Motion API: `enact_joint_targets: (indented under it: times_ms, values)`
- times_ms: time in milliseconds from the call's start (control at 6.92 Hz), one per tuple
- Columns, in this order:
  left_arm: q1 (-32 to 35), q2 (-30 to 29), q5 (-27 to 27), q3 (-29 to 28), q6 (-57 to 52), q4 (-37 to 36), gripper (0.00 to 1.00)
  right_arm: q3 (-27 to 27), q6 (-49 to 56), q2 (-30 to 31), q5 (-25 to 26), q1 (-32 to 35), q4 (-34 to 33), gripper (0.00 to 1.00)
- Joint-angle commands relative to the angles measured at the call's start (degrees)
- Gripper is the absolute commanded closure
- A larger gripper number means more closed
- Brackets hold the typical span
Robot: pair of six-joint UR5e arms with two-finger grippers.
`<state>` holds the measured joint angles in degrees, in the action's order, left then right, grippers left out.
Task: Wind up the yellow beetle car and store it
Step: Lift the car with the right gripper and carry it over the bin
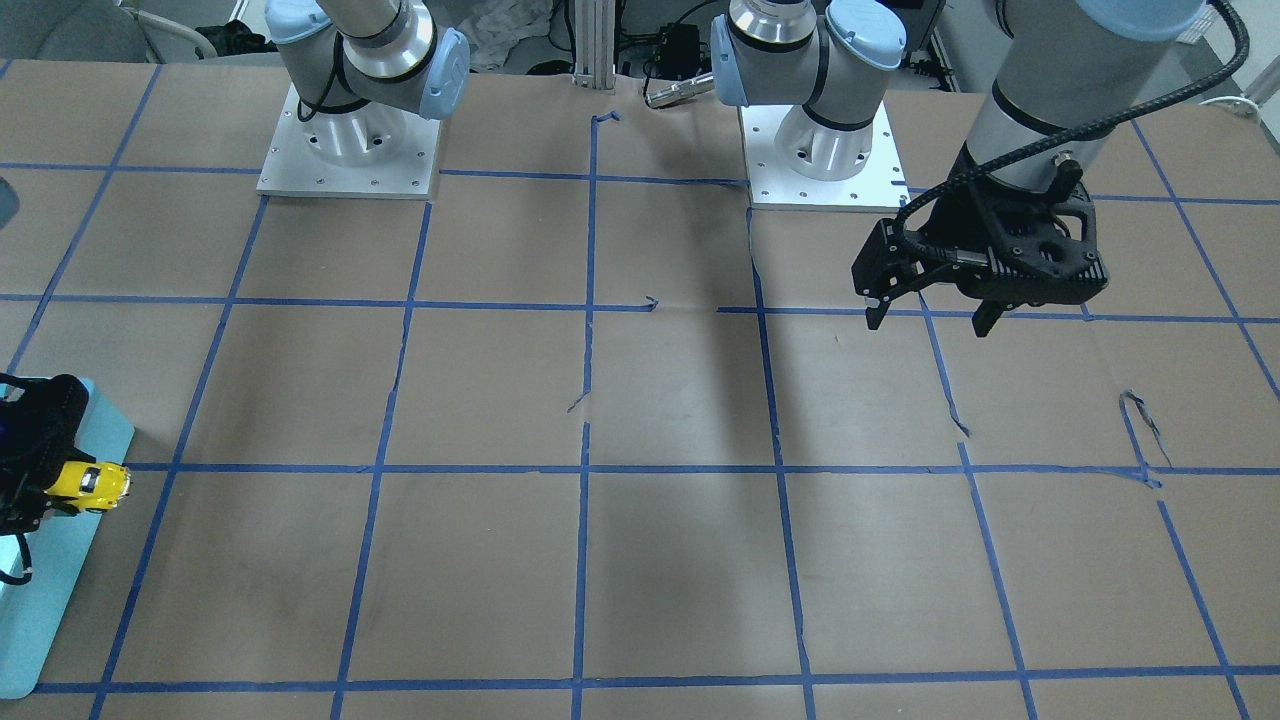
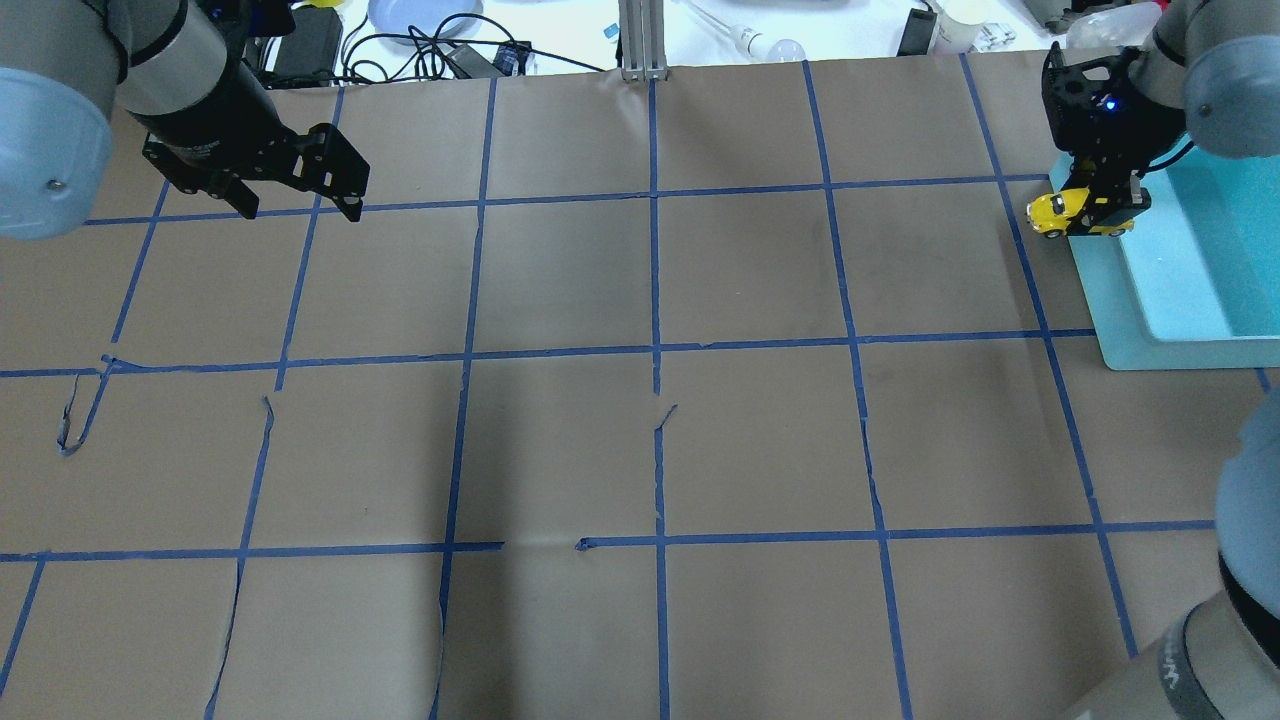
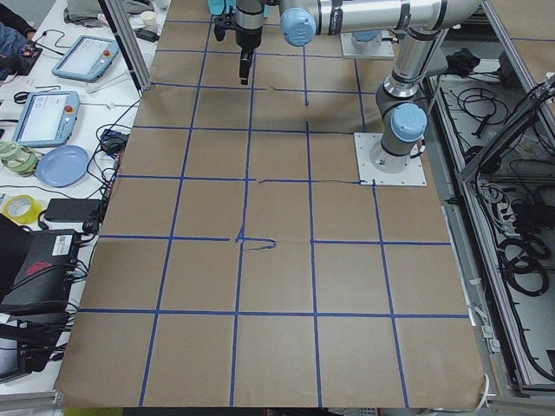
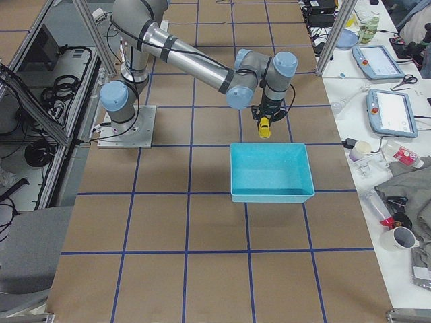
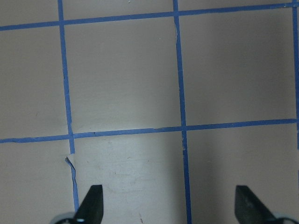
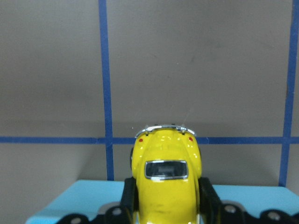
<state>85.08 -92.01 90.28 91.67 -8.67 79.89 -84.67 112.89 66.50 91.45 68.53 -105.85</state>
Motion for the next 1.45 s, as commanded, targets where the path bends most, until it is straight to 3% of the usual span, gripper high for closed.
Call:
enact_joint_targets:
  times_ms: [0,145,578,1301]
  values:
    - [-0.1,-0.2,0.1,0.1,0.0,-0.2,0.0,0.9,18.7,-0.9,0.0,-6.7,0.3,1.0]
    - [-0.1,-0.3,0.2,0.0,0.1,-0.2,0.0,1.3,28.2,-1.7,2.7,-8.0,-0.3,1.0]
    - [-0.1,-0.2,0.2,0.0,0.1,-0.1,0.0,2.7,57.9,-4.2,3.7,-8.1,-1.9,1.0]
    - [-0.4,-0.9,0.8,-0.3,0.8,0.1,0.0,2.1,86.4,-10.3,3.5,-11.7,-11.0,1.0]
